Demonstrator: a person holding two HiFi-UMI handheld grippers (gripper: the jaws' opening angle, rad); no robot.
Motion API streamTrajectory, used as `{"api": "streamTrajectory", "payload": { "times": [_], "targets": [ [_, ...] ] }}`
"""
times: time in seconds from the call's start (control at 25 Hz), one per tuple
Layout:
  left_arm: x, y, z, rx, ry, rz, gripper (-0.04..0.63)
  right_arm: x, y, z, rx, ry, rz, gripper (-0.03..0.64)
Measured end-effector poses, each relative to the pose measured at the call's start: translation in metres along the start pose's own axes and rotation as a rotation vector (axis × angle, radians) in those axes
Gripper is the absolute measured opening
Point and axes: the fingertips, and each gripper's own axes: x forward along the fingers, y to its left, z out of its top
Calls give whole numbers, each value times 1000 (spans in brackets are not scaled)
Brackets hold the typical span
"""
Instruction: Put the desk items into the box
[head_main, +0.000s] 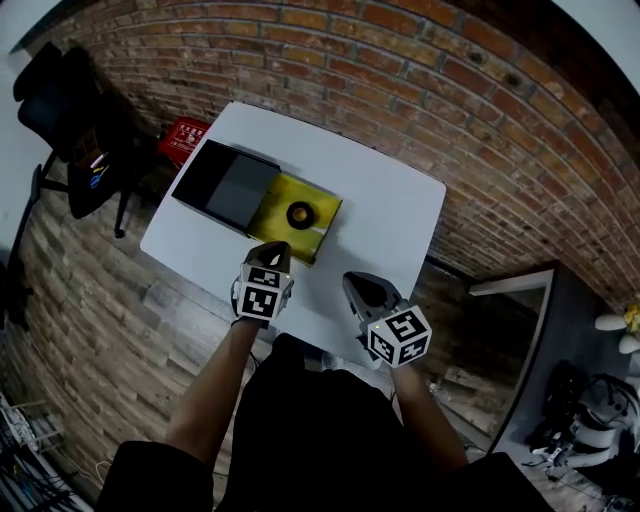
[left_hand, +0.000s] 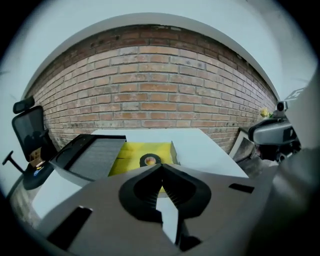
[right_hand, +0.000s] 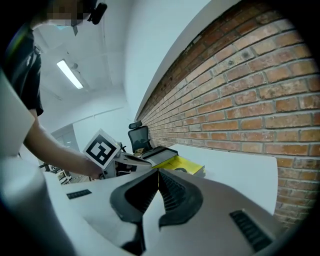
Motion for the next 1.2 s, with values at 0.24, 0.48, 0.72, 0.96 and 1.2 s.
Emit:
{"api": "streamTrajectory", "payload": {
  "times": [0.24,0.48,0.72,0.96,1.2],
  "targets": [
    [-48,-26,-18,-53,-26,41,12,-29,7,-5,-20,-13,51,21],
    [-87,-40,-36,-94,-44,77,12,-47,16,-7,-41,-23,97,20],
    [-118,-40,-38,-113,-82,102,12,-53,25,-2,-50,-35,108,20],
    [-133,-29,-34,-126,-128,119,12,-51,33,8,-60,-45,108,20],
    [-145,-21,-33,-116,-162,77,12,-48,36,20,-55,-64,61,20]
  ]
}}
